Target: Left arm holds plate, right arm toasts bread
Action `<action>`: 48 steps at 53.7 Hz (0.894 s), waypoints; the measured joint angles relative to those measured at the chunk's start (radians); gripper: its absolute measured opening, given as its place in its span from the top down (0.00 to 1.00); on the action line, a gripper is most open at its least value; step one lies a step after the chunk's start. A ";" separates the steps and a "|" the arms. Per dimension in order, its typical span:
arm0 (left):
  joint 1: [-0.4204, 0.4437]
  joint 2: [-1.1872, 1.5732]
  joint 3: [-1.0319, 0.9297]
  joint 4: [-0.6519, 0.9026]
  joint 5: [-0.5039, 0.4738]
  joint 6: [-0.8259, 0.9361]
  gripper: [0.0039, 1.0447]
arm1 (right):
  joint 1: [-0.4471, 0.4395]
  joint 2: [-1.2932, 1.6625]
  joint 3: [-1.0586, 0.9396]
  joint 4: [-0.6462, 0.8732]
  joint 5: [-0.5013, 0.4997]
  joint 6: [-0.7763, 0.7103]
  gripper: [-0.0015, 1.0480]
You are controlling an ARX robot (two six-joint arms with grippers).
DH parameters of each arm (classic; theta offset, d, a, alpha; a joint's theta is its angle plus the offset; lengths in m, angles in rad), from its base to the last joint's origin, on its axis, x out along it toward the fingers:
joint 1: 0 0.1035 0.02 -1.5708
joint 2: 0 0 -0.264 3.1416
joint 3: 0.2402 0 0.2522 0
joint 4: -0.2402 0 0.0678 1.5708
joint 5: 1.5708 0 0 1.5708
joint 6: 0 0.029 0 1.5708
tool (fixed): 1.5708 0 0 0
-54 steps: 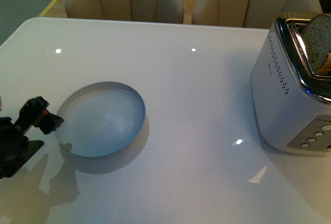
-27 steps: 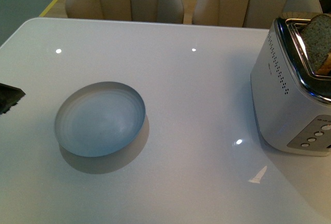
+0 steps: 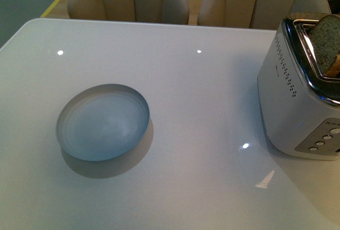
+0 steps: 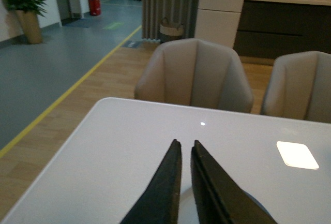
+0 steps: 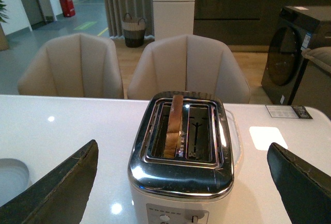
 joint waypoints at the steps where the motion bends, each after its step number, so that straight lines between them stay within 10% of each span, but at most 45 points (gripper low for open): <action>1: 0.006 -0.023 0.000 -0.020 0.000 0.000 0.98 | 0.000 0.000 0.000 0.000 0.000 0.000 0.09; 48: 0.013 -0.732 0.001 -0.716 0.010 0.012 0.97 | 0.000 0.000 0.000 0.000 0.000 0.000 0.09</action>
